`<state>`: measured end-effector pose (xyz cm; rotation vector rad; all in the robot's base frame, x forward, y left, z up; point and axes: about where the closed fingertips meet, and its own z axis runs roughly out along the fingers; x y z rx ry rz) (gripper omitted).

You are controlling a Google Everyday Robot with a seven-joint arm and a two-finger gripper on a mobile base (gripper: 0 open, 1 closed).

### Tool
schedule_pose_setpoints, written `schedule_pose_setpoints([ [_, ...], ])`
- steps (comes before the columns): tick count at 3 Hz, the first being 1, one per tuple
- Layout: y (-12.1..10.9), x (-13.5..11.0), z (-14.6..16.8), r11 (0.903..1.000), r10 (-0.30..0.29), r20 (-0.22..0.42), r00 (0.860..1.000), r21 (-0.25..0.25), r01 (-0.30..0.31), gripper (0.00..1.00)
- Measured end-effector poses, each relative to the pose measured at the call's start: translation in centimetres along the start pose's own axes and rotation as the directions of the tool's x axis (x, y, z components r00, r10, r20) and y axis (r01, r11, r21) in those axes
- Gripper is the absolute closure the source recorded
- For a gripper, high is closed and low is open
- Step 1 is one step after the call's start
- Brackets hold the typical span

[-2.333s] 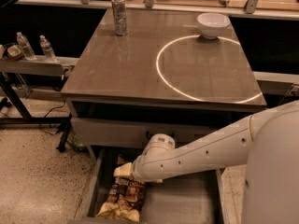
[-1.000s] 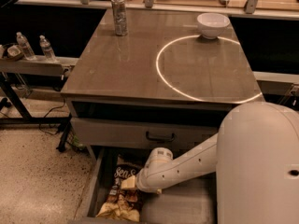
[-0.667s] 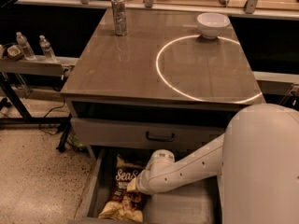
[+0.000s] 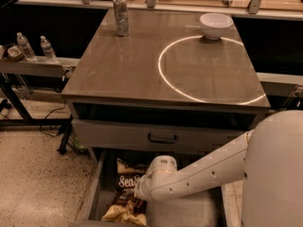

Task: Pick brown chip bag from middle drawer and place on counter

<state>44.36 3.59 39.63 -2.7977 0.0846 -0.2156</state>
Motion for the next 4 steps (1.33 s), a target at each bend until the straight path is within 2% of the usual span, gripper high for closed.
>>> schedule_pose_setpoints([
  [1, -0.6, -0.6, -1.5, 1.0, 0.004, -0.017, 1.0, 0.002, -0.004, 1.0],
  [2, -0.6, 0.1, -3.4, 0.9985, -0.032, -0.04, 0.999, -0.046, 0.03, 1.0],
  [3, -2.3, 1.0, -5.4, 0.9907, -0.077, -0.023, 0.997, -0.114, 0.074, 1.0],
  [4, -3.2, 3.5, -8.5, 0.968, -0.121, 0.006, 0.993, -0.221, 0.119, 1.0],
])
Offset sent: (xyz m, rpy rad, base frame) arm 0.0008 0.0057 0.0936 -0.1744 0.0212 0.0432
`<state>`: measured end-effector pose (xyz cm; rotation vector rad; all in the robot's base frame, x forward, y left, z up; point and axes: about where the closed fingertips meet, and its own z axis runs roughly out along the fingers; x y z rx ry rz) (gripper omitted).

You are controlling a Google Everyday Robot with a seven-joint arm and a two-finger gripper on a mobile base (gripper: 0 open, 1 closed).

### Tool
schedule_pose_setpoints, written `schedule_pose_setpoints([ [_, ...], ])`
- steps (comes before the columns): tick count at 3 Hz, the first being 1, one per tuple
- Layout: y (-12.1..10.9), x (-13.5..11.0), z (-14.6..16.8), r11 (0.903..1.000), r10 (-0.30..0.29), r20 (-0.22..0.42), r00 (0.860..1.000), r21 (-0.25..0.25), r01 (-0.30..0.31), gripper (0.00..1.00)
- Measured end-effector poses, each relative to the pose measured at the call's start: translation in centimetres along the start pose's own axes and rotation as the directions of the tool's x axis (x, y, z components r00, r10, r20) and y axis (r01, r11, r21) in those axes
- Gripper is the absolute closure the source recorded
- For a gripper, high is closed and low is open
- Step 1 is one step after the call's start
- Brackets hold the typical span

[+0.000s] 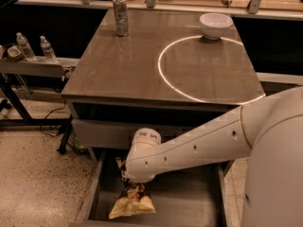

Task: Pick brown chip bag from middle drawer and place on counter

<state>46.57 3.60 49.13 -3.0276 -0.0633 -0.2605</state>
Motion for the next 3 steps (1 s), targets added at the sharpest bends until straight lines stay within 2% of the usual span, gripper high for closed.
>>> schedule_pose_setpoints([
  [1, 1.9, 0.6, -3.7, 0.9963, 0.036, 0.056, 0.998, -0.081, -0.031, 1.0],
  [2, 4.7, -0.2, -6.7, 0.9868, 0.112, 0.098, 0.989, -0.128, -0.099, 1.0],
  [3, 8.4, -2.3, -7.7, 0.9746, 0.204, 0.155, 0.967, -0.126, -0.185, 1.0],
])
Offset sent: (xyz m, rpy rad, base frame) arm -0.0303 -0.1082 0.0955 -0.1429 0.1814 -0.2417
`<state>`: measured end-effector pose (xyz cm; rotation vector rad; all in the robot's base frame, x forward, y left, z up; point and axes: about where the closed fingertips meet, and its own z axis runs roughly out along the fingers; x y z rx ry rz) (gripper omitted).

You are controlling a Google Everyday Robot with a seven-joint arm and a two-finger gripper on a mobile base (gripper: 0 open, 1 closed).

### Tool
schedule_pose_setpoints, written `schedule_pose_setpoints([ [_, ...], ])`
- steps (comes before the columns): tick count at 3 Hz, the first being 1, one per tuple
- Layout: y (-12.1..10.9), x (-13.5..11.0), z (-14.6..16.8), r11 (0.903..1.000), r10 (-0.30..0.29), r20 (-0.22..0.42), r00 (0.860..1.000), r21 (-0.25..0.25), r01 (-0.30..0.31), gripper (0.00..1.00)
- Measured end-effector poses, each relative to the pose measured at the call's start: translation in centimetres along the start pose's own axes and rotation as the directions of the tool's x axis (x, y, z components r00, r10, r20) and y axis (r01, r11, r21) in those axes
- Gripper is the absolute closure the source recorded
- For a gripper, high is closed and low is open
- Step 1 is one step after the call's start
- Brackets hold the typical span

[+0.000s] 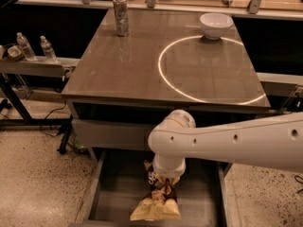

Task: Pick brown chip bag from middle drawer and place on counter

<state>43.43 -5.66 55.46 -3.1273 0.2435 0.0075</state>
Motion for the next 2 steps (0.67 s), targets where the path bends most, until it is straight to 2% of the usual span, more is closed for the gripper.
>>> schedule_pose_setpoints([
  [1, 2.7, -1.5, -2.3, 0.9995, 0.029, -0.005, 1.0, 0.014, -0.029, 1.0],
  [2, 3.8, -2.6, -6.3, 0.9994, 0.032, -0.035, 0.999, -0.008, -0.033, 1.0],
])
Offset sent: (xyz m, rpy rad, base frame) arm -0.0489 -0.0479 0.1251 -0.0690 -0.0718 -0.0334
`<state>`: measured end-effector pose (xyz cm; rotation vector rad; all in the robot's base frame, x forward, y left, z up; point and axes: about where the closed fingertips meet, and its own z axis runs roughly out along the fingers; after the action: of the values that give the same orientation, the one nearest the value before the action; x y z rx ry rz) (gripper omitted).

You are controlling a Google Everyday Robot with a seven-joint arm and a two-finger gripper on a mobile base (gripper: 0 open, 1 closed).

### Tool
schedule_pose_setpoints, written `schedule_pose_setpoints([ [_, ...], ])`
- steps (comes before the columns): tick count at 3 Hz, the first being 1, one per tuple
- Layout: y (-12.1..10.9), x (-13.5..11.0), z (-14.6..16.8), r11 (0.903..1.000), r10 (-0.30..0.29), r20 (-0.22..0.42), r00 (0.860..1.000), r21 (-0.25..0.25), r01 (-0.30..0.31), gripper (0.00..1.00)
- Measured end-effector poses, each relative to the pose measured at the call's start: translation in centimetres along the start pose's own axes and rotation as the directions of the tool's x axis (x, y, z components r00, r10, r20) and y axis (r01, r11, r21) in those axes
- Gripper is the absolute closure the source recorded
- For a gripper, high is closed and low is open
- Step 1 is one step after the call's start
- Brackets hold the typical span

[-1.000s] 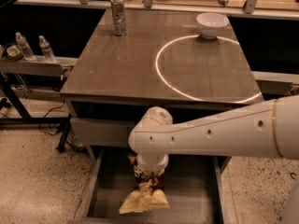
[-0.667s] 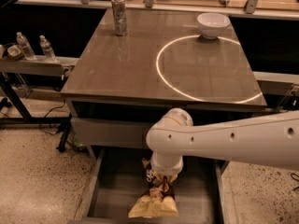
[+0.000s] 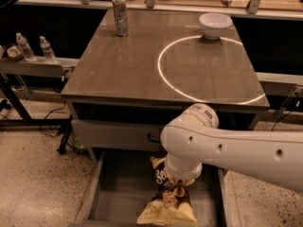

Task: Pick brown chip bag from middle drawer and place on counter

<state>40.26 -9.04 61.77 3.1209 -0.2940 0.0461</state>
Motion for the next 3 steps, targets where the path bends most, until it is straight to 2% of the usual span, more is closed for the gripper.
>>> schedule_pose_setpoints([
  [1, 1.1, -0.6, -6.0, 0.9987, 0.009, -0.072, 0.997, -0.05, -0.012, 1.0],
  [2, 1.1, -0.6, -6.0, 0.9987, 0.009, -0.072, 0.997, -0.05, -0.012, 1.0],
  [3, 2.0, 0.7, -8.7, 0.9967, -0.003, -0.1, 0.995, -0.081, -0.005, 1.0],
])
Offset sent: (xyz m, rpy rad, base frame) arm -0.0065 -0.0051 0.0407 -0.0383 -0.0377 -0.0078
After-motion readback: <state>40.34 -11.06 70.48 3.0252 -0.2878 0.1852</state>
